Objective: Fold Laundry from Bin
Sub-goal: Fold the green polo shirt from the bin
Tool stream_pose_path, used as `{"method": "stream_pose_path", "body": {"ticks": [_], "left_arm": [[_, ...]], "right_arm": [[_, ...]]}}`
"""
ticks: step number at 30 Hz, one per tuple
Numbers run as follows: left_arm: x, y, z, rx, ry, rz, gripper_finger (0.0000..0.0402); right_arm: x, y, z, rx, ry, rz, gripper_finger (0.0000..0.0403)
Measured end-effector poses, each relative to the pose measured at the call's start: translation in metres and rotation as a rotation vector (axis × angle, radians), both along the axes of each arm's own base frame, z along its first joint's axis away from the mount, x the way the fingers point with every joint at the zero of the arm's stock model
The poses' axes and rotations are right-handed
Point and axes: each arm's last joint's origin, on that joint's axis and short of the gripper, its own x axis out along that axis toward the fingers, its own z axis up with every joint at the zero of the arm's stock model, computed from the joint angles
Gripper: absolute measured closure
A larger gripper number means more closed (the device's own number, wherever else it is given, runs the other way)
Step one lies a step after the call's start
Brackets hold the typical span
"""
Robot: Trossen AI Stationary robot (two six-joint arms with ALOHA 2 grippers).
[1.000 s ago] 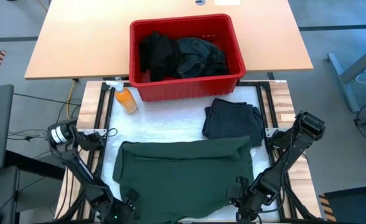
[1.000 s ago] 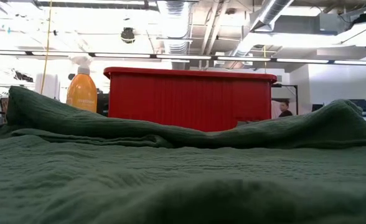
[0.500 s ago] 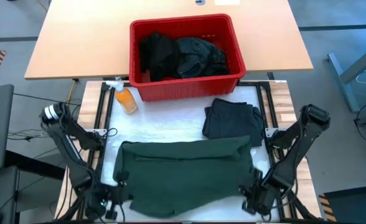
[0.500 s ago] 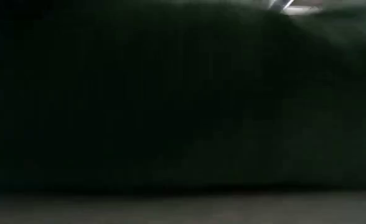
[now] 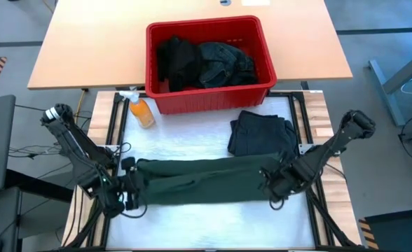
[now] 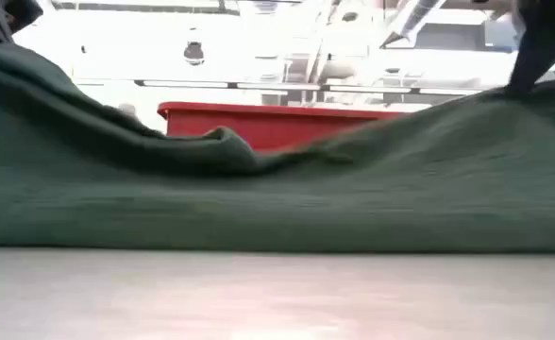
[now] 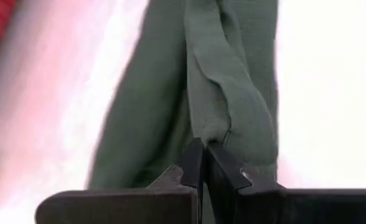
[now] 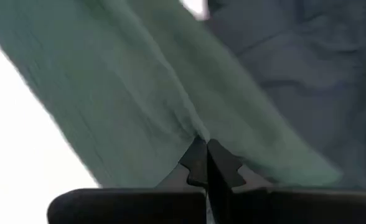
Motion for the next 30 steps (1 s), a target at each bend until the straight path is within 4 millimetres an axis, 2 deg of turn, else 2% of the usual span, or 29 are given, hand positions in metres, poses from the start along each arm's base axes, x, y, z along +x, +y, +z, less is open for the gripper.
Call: {"method": "stream_pose_path", "body": {"ticks": [9,16,21,26,30], "left_arm": [[-0.008,0.015,0.000,0.076,0.073,0.049,0.0401],[-0.004,0.022,-0.006,0.082,0.072,0.113,0.0401],[0.002,0.029,-0.006,0.091,0.052,0.175,0.0395],[0.004,0.032,-0.006,0.089,0.059,0.193,0.0362],[0.003,0.032,-0.007,0.070,0.088,0.190,0.0333]], "right_arm": [[0.007,-0.032,0.000,-0.095,0.120,-0.041,0.0388],[0.023,-0.049,-0.006,-0.114,0.149,-0.052,0.0381],[0.031,-0.054,-0.016,-0.060,0.236,-0.067,0.0341],[0.036,-0.057,-0.024,-0.042,0.308,-0.058,0.0287],[0.033,-0.061,-0.023,-0.052,0.340,-0.080,0.0249]]}}
